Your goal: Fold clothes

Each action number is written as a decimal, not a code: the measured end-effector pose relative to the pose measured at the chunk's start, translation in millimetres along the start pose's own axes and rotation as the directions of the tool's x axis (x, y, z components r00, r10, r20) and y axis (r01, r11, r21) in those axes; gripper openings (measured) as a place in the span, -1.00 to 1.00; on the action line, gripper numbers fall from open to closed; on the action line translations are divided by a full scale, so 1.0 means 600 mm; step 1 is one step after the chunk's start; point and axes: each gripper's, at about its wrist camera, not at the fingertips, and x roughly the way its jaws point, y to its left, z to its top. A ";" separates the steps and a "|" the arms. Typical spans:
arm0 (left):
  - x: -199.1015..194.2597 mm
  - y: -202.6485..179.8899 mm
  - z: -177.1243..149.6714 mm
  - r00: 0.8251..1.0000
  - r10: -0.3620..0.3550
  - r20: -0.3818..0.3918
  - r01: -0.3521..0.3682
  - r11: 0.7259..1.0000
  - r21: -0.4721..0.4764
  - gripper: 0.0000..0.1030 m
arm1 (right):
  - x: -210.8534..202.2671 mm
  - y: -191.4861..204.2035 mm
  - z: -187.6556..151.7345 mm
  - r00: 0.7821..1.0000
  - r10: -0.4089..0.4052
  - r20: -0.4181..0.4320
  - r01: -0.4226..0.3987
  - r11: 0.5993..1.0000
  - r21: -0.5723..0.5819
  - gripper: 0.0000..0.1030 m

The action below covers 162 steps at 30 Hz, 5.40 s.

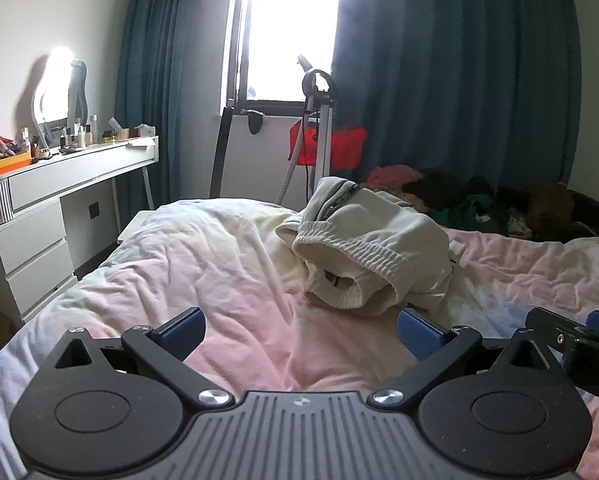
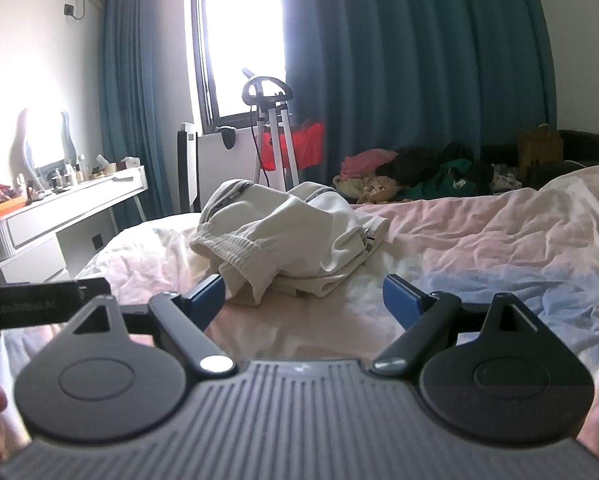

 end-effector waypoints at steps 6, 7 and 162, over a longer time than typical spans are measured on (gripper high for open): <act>0.000 0.001 -0.001 1.000 -0.001 -0.013 0.001 1.000 -0.003 1.00 | 0.001 0.003 -0.003 1.000 -0.004 -0.005 0.003 1.000 -0.010 0.70; 0.000 0.002 -0.001 1.000 0.001 -0.015 -0.001 1.000 -0.002 1.00 | 0.001 0.004 -0.004 1.000 -0.004 -0.006 0.004 1.000 -0.010 0.70; 0.317 0.215 -0.038 0.866 -0.386 -0.318 0.173 0.828 -0.534 -0.61 | 0.155 -0.169 -0.086 0.919 0.350 -0.180 -0.145 0.727 0.672 -0.29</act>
